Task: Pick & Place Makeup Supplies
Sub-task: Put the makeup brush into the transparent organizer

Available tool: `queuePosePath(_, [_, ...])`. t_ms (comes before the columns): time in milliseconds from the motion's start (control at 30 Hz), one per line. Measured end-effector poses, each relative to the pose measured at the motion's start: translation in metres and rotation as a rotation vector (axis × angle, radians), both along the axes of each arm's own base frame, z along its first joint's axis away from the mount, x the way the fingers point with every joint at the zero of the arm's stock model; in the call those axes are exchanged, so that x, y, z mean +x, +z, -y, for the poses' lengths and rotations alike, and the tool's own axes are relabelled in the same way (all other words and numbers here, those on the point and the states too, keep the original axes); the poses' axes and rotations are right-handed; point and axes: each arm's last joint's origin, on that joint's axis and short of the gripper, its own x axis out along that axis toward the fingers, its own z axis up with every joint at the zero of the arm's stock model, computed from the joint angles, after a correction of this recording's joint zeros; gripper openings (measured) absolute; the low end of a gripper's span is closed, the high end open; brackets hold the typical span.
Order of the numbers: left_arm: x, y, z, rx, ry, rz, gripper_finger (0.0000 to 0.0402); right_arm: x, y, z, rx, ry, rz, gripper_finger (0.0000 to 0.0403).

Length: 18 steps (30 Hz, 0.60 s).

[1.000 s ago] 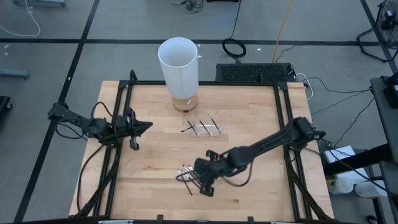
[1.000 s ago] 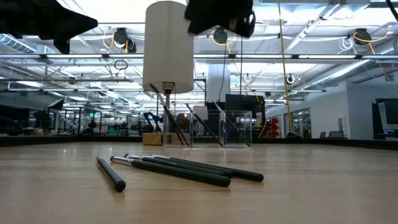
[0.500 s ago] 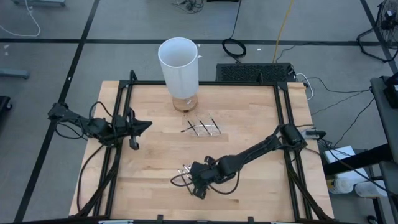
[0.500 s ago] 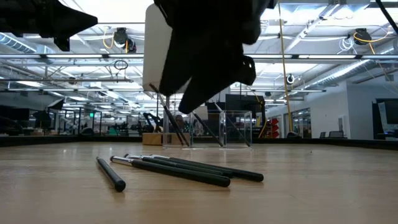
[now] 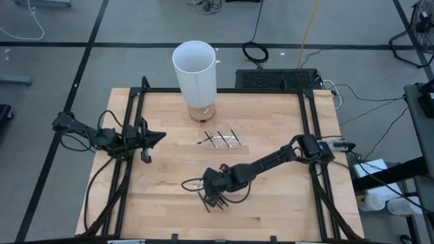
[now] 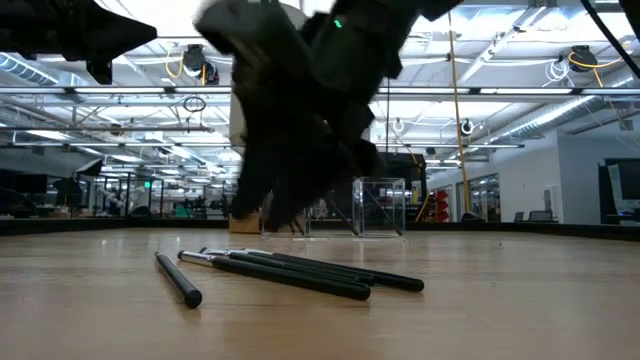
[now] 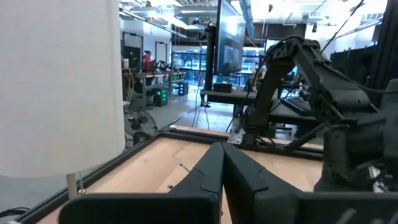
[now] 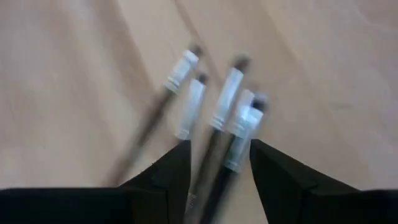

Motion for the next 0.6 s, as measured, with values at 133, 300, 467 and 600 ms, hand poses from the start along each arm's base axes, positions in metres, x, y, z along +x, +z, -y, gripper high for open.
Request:
queuePosePath(133, [0.000,0.000,0.000,-0.005,-0.001,0.000,0.0010,0.000,-0.002,0.000,-0.022,-0.005,-0.001,0.0150])
queuePosePath(300, [0.000,0.000,0.000,-0.009,-0.002,0.001,0.0010,-0.001,-0.004,0.000,-0.037,0.001,-0.011,0.0150])
queuePosePath(467, [0.000,0.000,0.000,-0.012,-0.002,0.002,0.0010,-0.003,-0.011,-0.005,-0.098,-0.020,-0.017,0.0150])
queuePosePath(600, [0.000,0.000,0.000,-0.016,-0.003,0.002,0.0010,-0.005,-0.012,-0.008,-0.108,-0.027,-0.020,0.0150])
